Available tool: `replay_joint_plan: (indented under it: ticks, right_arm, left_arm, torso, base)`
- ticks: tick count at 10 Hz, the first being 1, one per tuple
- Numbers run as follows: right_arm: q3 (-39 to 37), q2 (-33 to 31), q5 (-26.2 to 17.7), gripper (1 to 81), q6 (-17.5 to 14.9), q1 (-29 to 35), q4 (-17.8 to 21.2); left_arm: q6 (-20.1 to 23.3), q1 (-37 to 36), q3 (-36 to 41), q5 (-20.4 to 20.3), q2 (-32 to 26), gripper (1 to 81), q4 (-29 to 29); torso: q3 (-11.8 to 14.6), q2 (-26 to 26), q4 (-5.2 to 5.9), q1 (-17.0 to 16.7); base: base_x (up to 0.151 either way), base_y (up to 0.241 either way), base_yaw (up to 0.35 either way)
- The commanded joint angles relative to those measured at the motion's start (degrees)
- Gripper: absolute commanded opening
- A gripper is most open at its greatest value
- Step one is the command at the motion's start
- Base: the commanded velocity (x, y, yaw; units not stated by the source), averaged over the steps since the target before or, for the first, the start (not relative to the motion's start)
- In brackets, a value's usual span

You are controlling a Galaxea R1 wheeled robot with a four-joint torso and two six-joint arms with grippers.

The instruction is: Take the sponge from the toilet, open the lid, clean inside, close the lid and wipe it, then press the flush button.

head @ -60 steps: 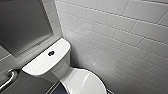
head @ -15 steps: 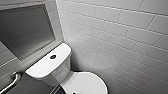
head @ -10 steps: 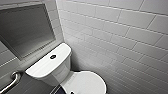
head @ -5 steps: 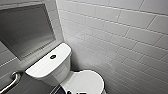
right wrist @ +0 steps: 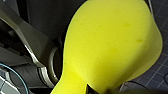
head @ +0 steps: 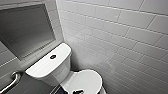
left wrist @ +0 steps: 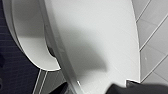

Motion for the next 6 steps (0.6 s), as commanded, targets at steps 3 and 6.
replay_joint_plan:
  ticks: [3, 6]
  right_arm:
    - [-0.1, -0.5, -3.9, 1.0, 0.0, -1.3, -0.7]
    - [-0.1, -0.4, -4.0, 1.0, 0.0, -1.2, -0.5]
  left_arm:
    - [-9.7, -11.2, 2.1, -6.3, -5.6, 81.1, 5.8]
    - [-12.3, -11.2, 3.1, -9.7, -9.7, 81.1, 5.4]
  torso:
    - [0.0, 0.0, 0.0, 0.0]
    - [0.0, 0.0, 0.0, 0.0]
  base:
    - [0.0, 0.0, 0.0]
    - [0.0, 0.0, 0.0]
